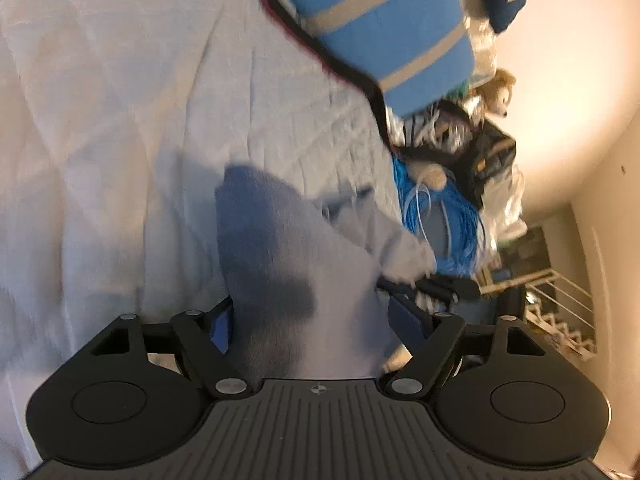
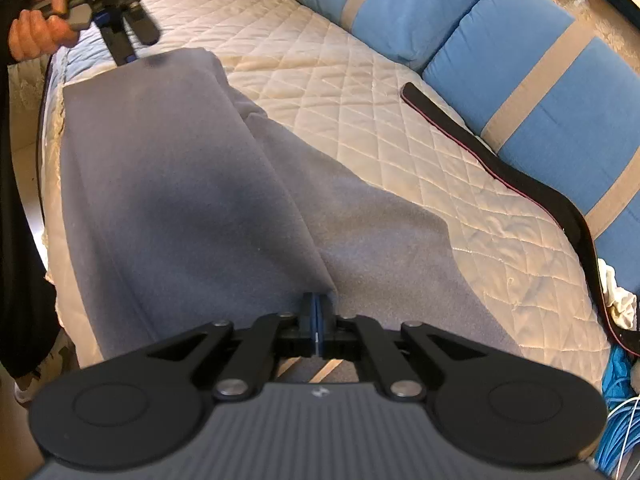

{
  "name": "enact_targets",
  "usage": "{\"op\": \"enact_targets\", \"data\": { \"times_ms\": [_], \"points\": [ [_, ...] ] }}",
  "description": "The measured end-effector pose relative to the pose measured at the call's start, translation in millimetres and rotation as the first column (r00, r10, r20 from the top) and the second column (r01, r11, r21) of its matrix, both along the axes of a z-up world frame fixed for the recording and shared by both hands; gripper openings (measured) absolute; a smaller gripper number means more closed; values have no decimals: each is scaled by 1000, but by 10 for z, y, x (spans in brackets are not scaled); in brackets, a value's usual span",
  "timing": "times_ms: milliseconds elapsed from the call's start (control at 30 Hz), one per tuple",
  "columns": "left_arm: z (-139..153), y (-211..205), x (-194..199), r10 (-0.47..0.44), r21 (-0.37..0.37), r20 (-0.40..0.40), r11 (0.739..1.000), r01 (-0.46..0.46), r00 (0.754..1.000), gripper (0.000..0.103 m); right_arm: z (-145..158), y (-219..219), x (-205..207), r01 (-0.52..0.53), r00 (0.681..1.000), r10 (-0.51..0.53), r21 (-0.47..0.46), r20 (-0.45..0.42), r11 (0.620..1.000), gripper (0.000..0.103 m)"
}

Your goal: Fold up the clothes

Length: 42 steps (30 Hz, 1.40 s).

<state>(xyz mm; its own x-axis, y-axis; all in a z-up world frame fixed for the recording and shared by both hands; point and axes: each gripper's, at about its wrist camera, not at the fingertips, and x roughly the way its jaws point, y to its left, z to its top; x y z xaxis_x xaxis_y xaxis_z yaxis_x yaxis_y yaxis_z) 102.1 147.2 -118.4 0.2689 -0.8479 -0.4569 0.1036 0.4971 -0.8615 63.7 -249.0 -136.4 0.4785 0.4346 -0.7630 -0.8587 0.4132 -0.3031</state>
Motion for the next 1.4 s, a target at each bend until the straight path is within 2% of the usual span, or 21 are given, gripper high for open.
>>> {"op": "enact_targets", "data": {
  "times_ms": [67,133,167,200,300,367,500,567,633,700,767,867,967,1067,1167,1200,1300,1400],
  "points": [
    [-10,-5,-42,-32,-9,-25,999,32,999,75,-2,1,-2,-1,1000,1,0,2,1000,17],
    [-29,1,-63,-24,-13,-42,1000,23,999,67,-4,1,-5,-2,1000,2,-1,3,1000,18],
    [-52,7,-67,-14,-18,-55,1000,13,998,46,-5,2,-6,-2,1000,2,-1,4,1000,18],
    [-80,13,-71,2,-16,-69,1000,-4,998,20,-6,2,-7,-3,1000,3,-1,5,1000,18],
    [-87,2,-105,47,26,-71,999,-45,996,15,-9,2,-11,-5,1000,5,-2,8,1000,18],
    [9,-37,-126,58,94,-40,994,-54,998,13,-12,-2,-17,-7,1000,7,-3,12,1000,19],
    [227,-110,-160,64,241,26,968,-68,998,12,-6,5,-28,-15,1000,15,-5,21,1000,19],
    [309,-95,-161,59,295,39,953,-68,998,11,39,-17,-19,-13,1000,13,22,1,1000,21],
    [372,-43,-148,56,334,48,940,-69,997,11,107,-60,8,-3,999,6,71,-44,997,28],
    [434,73,-142,75,371,51,924,-89,996,11,190,-115,35,13,996,-1,136,-91,991,46],
    [513,253,-147,99,404,57,907,-114,993,11,261,-165,30,21,995,-1,190,-104,982,53],
    [655,544,-182,110,458,64,880,-127,992,11,337,-202,7,13,992,19,246,-128,969,55],
    [853,906,-249,134,532,67,833,-150,989,11,379,-175,-53,-8,994,35,257,-101,966,58],
    [1106,1356,-345,171,618,71,766,-178,983,11,415,-158,-81,-23,994,51,273,-96,962,62],
    [1431,1726,-433,212,727,98,652,-216,972,11,445,-169,-90,-26,993,59,294,-103,955,67],
    [1545,1805,-451,234,742,107,628,-234,966,11,452,-169,-84,-19,992,55,301,-112,953,69],
    [1877,1884,-526,289,753,143,589,-293,947,11,472,-122,-86,1,992,38,312,-118,950,71],
    [2167,1607,-606,264,736,185,601,-312,947,11,516,-53,-125,30,994,6,323,-108,946,79]
  ]
}}
